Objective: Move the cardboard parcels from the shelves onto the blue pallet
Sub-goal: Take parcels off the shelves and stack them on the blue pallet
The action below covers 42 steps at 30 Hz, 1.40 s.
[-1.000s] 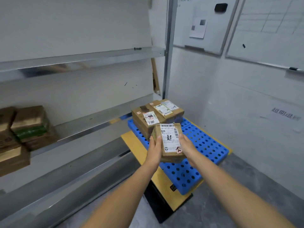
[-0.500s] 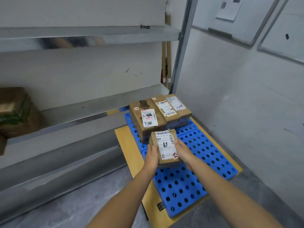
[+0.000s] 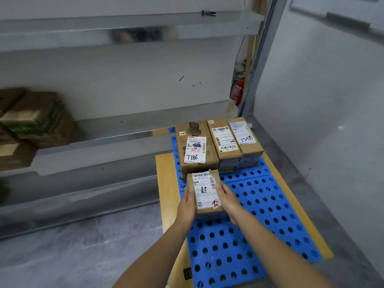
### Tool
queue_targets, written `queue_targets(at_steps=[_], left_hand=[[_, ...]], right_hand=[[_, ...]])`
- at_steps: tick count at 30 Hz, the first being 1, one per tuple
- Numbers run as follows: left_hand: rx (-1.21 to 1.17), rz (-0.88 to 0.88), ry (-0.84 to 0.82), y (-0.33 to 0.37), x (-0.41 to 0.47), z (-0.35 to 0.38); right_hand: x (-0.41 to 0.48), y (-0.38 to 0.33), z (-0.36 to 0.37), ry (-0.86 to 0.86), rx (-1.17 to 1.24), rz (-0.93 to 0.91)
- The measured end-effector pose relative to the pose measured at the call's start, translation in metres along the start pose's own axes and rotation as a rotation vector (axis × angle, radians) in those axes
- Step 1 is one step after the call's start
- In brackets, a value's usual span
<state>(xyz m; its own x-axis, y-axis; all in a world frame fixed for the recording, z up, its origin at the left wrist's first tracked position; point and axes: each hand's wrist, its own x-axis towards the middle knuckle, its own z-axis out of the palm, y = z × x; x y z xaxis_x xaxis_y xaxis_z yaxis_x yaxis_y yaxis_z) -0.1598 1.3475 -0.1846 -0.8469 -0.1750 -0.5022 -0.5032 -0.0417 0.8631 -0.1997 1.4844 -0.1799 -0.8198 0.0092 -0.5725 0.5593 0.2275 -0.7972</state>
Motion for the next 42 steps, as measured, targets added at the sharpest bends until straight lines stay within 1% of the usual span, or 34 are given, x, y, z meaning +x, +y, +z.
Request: queue_targets(at_steps=[5, 9, 13, 15, 17, 19, 21, 23, 26, 29, 32, 35, 38, 42], left_hand=[[0.058, 0.041, 0.06, 0.004, 0.001, 0.01], [0.047, 0.055, 0.112, 0.007, 0.003, 0.014], [0.038, 0.06, 0.153, 0.008, 0.001, 0.019], [0.012, 0.062, 0.191, 0.012, -0.003, 0.023], [-0.022, 0.079, 0.253, 0.018, -0.009, 0.023], [-0.036, 0.117, 0.3, 0.031, -0.017, 0.017], [0.014, 0.157, 0.332, 0.049, -0.027, 0.001], [0.092, 0.192, 0.359, 0.067, -0.036, -0.023], [0.239, 0.286, 0.421, 0.096, -0.051, -0.072], [0.404, 0.386, 0.503, 0.123, -0.073, -0.131], [0.586, 0.459, 0.56, 0.139, -0.102, -0.198], [0.722, 0.472, 0.62, 0.146, -0.134, -0.269], [0.818, 0.468, 0.699, 0.141, -0.162, -0.337], [0.897, 0.486, 0.76, 0.126, -0.187, -0.414]], right_hand=[[0.01, -0.001, -0.011, -0.03, 0.023, -0.023], [0.017, 0.001, -0.024, -0.097, 0.049, -0.038], [0.024, -0.002, -0.034, -0.153, -0.023, -0.074], [0.028, -0.005, -0.035, -0.102, -0.096, -0.113], [0.033, -0.013, -0.037, 0.039, -0.198, -0.19], [0.033, -0.031, -0.039, 0.135, -0.222, -0.288], [0.029, -0.057, -0.036, 0.151, -0.226, -0.399], [0.019, -0.088, -0.024, 0.114, -0.252, -0.516], [-0.004, -0.135, 0.01, -0.055, -0.269, -0.639], [-0.033, -0.177, 0.063, -0.203, -0.397, -0.722], [-0.069, -0.21, 0.131, -0.275, -0.45, -0.837], [-0.109, -0.234, 0.205, -0.342, -0.495, -0.891], [-0.147, -0.247, 0.275, -0.392, -0.59, -0.93], [-0.188, -0.251, 0.349, -0.425, -0.711, -0.968]])
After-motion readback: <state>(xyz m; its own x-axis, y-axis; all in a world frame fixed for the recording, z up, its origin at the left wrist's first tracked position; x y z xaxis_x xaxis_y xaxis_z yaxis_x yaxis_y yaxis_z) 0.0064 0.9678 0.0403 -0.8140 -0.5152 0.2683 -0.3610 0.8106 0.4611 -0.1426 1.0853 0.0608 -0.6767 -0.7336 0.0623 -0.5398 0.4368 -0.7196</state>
